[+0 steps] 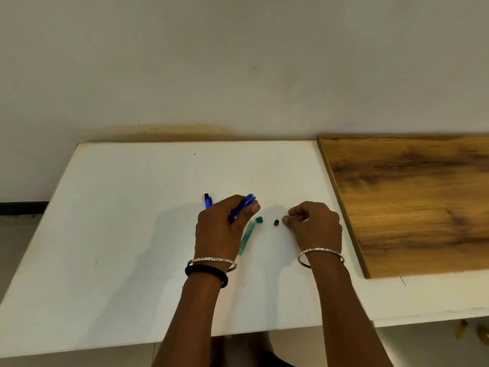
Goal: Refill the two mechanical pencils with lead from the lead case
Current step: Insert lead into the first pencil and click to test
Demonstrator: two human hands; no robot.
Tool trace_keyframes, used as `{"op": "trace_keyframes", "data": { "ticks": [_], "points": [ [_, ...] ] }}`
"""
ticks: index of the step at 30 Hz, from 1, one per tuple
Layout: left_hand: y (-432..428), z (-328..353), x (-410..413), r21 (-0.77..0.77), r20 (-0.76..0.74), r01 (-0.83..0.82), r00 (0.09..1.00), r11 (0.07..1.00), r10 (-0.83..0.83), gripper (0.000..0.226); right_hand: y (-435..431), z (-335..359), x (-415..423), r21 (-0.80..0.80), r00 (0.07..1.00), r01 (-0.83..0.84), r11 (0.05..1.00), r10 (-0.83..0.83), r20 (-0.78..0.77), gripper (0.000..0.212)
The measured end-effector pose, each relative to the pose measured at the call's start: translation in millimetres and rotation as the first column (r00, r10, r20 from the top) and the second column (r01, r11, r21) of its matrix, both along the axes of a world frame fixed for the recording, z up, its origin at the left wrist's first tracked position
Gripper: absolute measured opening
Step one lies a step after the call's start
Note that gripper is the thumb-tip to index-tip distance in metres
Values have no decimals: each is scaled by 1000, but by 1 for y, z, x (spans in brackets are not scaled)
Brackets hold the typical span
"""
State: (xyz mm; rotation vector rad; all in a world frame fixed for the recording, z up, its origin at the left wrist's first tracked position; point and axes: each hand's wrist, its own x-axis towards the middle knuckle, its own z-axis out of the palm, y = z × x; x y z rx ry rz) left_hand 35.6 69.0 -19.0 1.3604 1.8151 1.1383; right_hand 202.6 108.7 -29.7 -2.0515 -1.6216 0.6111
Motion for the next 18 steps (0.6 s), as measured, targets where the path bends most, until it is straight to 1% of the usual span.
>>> {"op": "trace_keyframes", "data": {
  "ticks": [7,9,10,11,12,13,14,15,16,17,18],
  "points": [
    [0,1,2,-12,0,1,1000,1000,-1,35,0,-4,-4,-63,998,-22,998,25,58,9],
    [0,1,3,-17,13,4,1000,1000,-4,35,1,-5,-4,-70,999,-15,997,18,50,8],
    [0,1,2,-20,20,5,1000,1000,-5,35,1,-4,-3,-48,1000,1,999,1,28,8],
    [0,1,2,-23,17,7,1000,1000,-6,35,3,-2,-3,-5,999,25,1000,-25,-23,9],
    [0,0,1,-26,6,11,1000,1000,-10,35,5,1,-2,47,992,52,998,-47,-117,8],
    [0,0,1,-28,-1,13,1000,1000,-13,34,6,5,-2,89,965,72,993,-46,-259,7],
    [0,-1,1,-31,0,13,1000,999,-13,34,7,11,-4,109,907,71,992,-19,-420,5],
    [0,-2,1,-34,1,11,1000,999,-11,33,7,17,-7,107,822,48,993,22,-569,4],
    [1,-2,1,-36,-3,11,1000,999,-11,33,5,21,-11,98,724,8,995,62,-687,3],
    [1,-3,1,-39,-13,15,1000,999,-15,34,4,24,-15,95,639,-36,995,96,-764,3],
    [1,-4,1,-41,-25,22,999,999,-23,35,3,26,-18,99,583,-75,992,124,-803,4]
  ]
}}
